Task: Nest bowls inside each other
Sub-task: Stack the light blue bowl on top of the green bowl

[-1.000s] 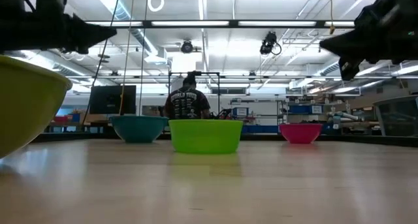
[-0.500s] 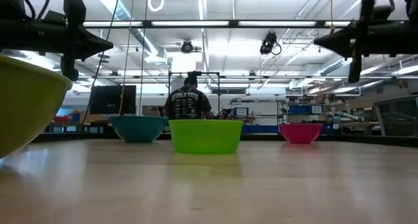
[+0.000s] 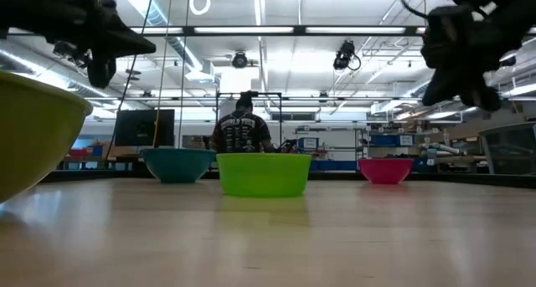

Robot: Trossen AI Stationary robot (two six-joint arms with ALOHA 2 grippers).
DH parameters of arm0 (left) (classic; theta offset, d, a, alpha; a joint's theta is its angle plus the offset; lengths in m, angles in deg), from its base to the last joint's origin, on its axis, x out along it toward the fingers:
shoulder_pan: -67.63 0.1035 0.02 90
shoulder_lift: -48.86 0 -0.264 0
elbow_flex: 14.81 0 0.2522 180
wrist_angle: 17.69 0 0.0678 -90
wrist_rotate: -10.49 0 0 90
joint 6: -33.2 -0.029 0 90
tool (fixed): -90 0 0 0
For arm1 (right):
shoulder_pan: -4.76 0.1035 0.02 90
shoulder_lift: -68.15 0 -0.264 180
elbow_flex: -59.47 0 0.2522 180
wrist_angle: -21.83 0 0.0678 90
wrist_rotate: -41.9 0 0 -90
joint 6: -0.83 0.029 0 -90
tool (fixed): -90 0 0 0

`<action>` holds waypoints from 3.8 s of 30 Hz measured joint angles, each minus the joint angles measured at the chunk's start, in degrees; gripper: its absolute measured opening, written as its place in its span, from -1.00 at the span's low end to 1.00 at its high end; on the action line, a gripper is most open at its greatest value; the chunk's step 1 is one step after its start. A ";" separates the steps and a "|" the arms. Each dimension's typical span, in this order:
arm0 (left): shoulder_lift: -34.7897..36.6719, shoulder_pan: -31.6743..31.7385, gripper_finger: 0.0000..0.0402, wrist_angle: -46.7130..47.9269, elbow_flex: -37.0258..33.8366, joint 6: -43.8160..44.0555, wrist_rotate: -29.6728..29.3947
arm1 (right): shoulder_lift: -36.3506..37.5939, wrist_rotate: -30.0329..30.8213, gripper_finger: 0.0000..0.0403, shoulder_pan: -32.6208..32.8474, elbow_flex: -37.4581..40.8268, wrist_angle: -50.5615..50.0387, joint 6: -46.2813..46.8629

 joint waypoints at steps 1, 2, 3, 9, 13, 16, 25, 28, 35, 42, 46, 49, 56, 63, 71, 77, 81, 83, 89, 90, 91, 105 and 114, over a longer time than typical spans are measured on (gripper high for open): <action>-1.77 -0.30 -0.95 4.21 2.74 -0.73 1.35 | -2.37 -2.02 -0.88 1.39 -2.95 -3.88 -0.83; -3.34 -0.66 -0.93 8.03 5.21 -1.31 2.48 | -4.63 -3.45 -0.86 2.92 -5.79 -7.29 -1.87; -4.83 -1.11 -0.90 11.16 7.37 -1.85 3.26 | -6.83 -4.34 -0.83 4.65 -8.41 -10.30 -2.96; -10.48 -4.17 -0.58 20.71 13.97 -6.19 4.02 | -16.85 -6.75 -0.48 17.36 -16.35 -21.09 -2.62; -12.47 -5.77 -0.29 21.33 13.83 -6.57 4.02 | -20.80 -4.90 -0.19 25.23 -16.44 -21.45 4.16; -14.36 -6.25 -0.10 21.72 13.76 -6.55 4.04 | -23.66 -1.85 -0.03 29.41 -16.46 -22.18 8.94; -20.00 -7.70 0.09 21.66 13.72 -6.20 4.17 | -35.05 -0.19 -0.01 37.35 -16.44 -25.19 9.08; -21.57 -7.70 0.09 21.48 13.72 -5.98 4.17 | -37.88 -0.12 -0.08 37.26 -16.44 -24.68 10.18; -23.30 -7.70 0.09 17.24 13.70 -1.49 4.17 | -39.89 -1.54 -0.85 34.27 -16.75 -19.61 9.96; -26.11 -7.59 0.09 4.14 13.70 1.23 4.15 | -37.96 11.17 -0.95 26.10 -27.55 -21.84 10.45; -29.73 -7.09 0.09 -7.04 13.70 0.04 4.08 | -40.28 21.70 -0.95 19.16 -35.65 -21.72 6.94; -32.51 -6.35 0.09 -11.35 14.64 -1.89 3.85 | -44.12 30.15 -0.95 14.39 -41.08 -21.75 6.15; -38.38 -5.25 0.09 -2.28 25.05 -8.22 -7.97 | -55.87 38.92 -0.95 5.98 -51.26 -21.29 1.44; -46.19 -3.49 0.09 11.14 33.26 -11.14 -21.07 | -64.25 43.70 -0.91 2.65 -62.00 -17.79 -7.75; -50.26 -0.63 0.04 13.23 34.68 -13.83 -22.04 | -66.95 44.33 -0.92 2.48 -69.72 -13.36 -19.77; -48.32 0.90 -0.58 18.82 34.72 -10.27 -21.60 | -65.15 36.13 -0.72 1.72 -72.22 -12.88 -21.69; -44.44 1.96 -0.92 25.24 34.88 -9.43 -16.54 | -62.53 25.26 -0.51 0.73 -72.56 -10.58 -21.21; -42.71 2.79 -0.92 28.94 35.05 -9.36 -11.71 | -61.26 20.31 -0.41 0.27 -72.45 -8.47 -22.49; -39.02 2.99 -0.92 46.93 34.81 -12.65 2.78 | -56.37 9.41 -0.18 -0.23 -72.66 3.31 -27.37; -38.47 2.70 -0.92 50.64 34.70 -12.66 3.86 | -56.26 7.89 -0.16 -0.13 -72.61 5.49 -27.67; -38.02 2.19 -0.92 52.90 34.51 -12.87 5.69 | -56.34 7.18 -0.14 0.01 -72.55 7.47 -27.83; -37.81 -27.02 -0.93 43.64 26.35 6.21 18.38 | -64.27 14.35 -0.13 -3.27 -69.08 4.47 -20.87; -38.52 -31.97 -0.41 39.09 21.22 20.79 14.48 | -74.49 11.09 -0.13 -8.30 -68.51 8.08 -18.96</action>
